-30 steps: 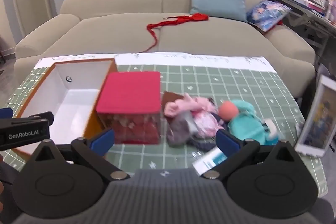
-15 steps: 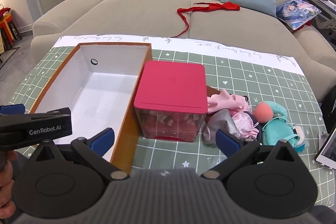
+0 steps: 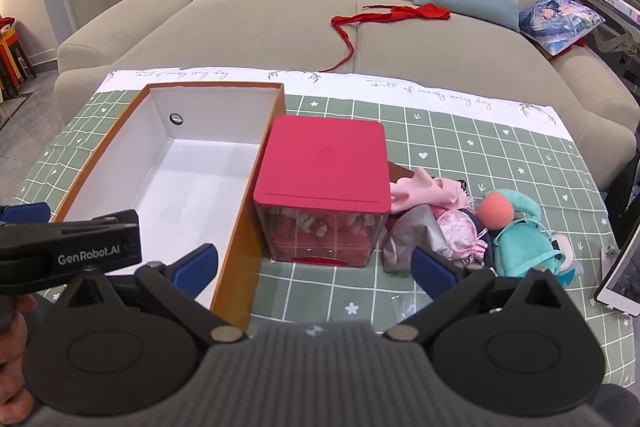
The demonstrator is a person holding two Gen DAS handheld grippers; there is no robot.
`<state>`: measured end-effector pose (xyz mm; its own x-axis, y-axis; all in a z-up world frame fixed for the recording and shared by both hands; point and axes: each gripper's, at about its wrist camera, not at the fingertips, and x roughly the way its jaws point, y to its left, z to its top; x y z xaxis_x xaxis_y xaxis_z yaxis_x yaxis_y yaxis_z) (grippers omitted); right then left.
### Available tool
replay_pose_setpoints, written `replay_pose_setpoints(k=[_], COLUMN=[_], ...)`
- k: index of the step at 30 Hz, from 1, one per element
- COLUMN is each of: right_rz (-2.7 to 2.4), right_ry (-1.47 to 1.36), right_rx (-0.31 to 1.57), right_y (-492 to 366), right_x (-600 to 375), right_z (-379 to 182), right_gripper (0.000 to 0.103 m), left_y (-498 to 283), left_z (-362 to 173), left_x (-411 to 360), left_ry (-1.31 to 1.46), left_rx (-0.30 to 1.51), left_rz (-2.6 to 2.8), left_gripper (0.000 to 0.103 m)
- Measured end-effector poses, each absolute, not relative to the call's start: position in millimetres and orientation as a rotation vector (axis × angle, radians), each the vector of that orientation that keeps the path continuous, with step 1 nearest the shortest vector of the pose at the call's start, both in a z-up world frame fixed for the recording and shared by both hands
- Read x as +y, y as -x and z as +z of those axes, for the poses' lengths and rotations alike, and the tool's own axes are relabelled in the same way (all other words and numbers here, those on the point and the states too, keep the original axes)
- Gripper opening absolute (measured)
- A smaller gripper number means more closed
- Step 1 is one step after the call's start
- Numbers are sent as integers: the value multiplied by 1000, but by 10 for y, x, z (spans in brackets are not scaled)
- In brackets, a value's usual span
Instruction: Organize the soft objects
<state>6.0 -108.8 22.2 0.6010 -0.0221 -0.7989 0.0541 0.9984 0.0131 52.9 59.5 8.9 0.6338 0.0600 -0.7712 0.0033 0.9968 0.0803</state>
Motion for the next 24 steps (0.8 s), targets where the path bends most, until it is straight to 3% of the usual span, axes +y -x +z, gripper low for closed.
replay_pose_setpoints(k=[24], right_rz=[-52], right_ry=[-27], right_rx=[922], right_y=[-47], right_x=[-1079], right_z=[225], right_gripper=[100], left_y=[-524], left_z=[33], left_x=[564], left_ry=[-88], left_rx=[884], left_rz=[35], left_gripper=[103])
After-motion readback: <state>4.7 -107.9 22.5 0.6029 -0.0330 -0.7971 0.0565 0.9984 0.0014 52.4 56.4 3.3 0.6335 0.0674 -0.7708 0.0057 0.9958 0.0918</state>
